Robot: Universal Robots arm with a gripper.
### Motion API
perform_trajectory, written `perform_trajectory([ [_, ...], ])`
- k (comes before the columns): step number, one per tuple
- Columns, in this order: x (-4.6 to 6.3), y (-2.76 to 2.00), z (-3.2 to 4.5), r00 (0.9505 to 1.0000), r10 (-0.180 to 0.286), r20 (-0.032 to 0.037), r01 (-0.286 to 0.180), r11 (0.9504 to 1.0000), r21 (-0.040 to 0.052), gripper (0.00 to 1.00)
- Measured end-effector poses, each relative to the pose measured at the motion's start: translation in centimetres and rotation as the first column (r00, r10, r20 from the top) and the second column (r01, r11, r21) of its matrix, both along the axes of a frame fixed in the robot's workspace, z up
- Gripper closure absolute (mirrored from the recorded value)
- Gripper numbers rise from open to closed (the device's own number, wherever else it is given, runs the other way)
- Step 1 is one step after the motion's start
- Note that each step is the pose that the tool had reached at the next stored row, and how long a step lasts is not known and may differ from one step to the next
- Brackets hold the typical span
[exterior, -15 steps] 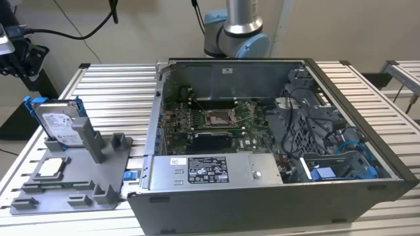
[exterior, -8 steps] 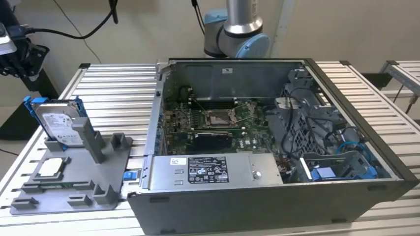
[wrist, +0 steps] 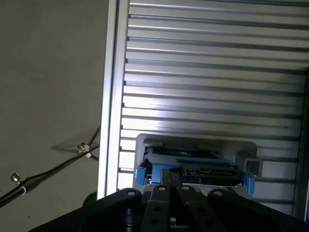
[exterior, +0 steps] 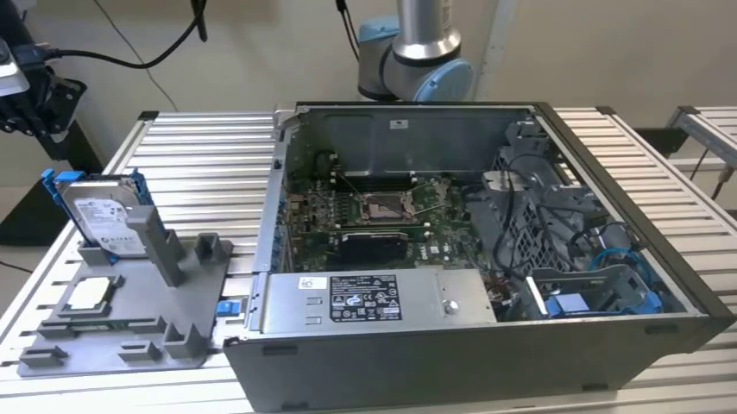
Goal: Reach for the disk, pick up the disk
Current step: 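Pick up the disk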
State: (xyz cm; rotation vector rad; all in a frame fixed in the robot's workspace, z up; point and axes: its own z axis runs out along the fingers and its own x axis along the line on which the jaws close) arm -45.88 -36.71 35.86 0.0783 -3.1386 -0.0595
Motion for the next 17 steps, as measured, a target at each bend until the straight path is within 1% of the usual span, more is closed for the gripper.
perform_trajectory([
  [6,0.0,0.0,0.0,1.0,0.001,0.0,-0.001,1.0,0.0,1.0],
  [9,0.0,0.0,0.0,1.0,0.01,0.0,-0.01,1.0,0.0,1.0],
  [14,0.0,0.0,0.01,0.999,0.044,0.0001,-0.044,0.999,-0.0001,1.0],
  [17,0.0,0.0,0.02,0.9973,0.073,0.0,-0.073,0.9973,-0.0001,1.0],
])
